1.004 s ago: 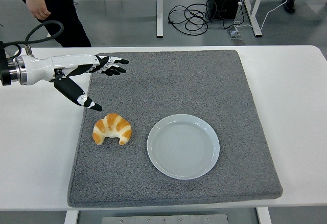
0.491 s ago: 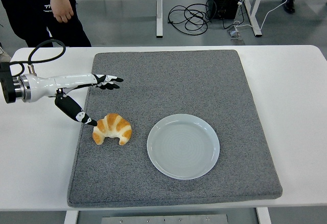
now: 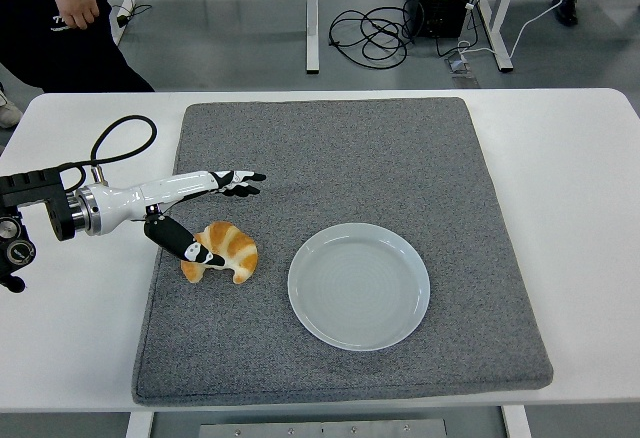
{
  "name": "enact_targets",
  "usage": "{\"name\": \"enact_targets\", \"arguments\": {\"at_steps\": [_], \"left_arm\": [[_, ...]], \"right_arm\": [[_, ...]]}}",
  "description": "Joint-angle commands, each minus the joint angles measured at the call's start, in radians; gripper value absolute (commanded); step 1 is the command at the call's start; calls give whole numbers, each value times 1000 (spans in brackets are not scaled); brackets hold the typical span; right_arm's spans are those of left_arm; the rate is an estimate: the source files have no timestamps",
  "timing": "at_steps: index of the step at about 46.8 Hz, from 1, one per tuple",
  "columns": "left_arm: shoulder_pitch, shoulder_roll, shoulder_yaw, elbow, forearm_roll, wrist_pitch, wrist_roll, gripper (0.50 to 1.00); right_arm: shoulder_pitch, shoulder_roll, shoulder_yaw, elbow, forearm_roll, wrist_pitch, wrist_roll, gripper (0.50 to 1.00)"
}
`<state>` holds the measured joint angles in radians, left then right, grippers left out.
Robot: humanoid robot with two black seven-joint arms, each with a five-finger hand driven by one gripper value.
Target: Place the bread on the plate
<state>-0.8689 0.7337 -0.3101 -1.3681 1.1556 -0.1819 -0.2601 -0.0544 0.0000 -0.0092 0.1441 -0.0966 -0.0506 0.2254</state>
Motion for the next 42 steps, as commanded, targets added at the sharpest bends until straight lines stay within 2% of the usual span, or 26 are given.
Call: {"name": "enact_targets", "arguments": {"at_steps": [1,10,18,25,42], "left_arm": [[19,0,0,0,15,2,-1,928],[45,0,0,6,45,10,-1,928],[45,-2,-1,12,58,45,-2,928],[45,-25,0,35,69,58,-4,928],[62,-54,0,84,72,70,-37,928]], "right_arm": [[-1,0,0,0,0,0,0,1000],[-1,0,0,0,0,0,0,1000],[1,0,0,0,0,0,0,1000],[-1,0,0,0,0,0,0,1000],[1,0,0,0,0,0,0,1000]]}}
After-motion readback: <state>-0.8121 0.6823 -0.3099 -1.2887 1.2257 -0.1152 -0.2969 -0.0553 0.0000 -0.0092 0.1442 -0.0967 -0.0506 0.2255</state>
